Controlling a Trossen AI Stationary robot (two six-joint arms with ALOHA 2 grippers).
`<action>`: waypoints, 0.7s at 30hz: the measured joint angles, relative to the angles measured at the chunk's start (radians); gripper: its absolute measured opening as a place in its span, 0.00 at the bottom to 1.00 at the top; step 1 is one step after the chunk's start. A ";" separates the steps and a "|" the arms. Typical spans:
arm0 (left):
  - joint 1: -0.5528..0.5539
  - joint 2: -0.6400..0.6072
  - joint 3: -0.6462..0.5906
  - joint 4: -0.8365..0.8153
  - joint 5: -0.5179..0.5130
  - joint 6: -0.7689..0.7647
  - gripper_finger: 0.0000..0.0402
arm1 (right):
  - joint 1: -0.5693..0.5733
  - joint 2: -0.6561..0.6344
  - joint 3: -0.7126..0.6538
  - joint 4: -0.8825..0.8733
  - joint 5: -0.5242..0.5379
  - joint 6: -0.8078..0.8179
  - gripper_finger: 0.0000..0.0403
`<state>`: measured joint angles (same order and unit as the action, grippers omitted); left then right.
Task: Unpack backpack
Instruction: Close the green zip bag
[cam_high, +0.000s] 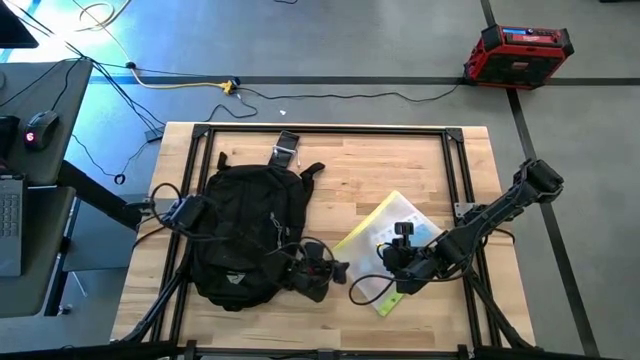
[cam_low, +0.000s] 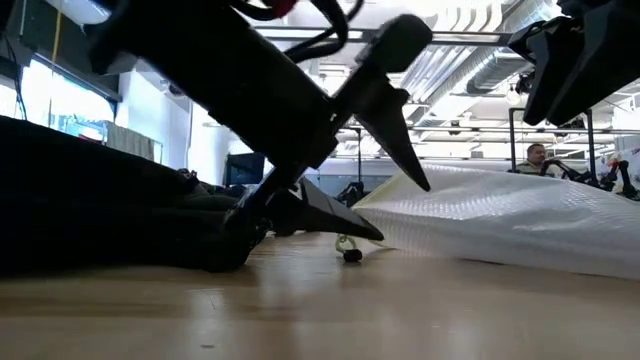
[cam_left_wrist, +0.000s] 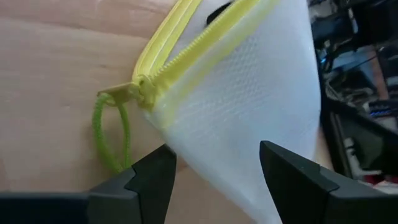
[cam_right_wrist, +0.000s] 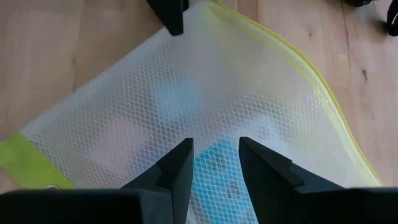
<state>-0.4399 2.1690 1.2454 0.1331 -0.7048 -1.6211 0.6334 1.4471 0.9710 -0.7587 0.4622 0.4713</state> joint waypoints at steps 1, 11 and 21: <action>0.008 0.001 0.005 -0.001 0.001 0.021 0.52 | 0.000 0.000 0.000 0.000 0.000 0.000 0.29; 0.039 0.008 0.003 -0.031 -0.088 0.252 0.45 | 0.006 0.006 0.000 0.002 -0.005 0.000 0.29; 0.072 -0.072 0.003 -0.008 -0.033 0.561 0.03 | 0.109 0.006 0.000 0.096 0.004 -0.073 0.29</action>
<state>-0.3682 2.0970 1.2480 0.1249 -0.7379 -1.0605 0.7424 1.4528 0.9710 -0.6629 0.4663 0.3987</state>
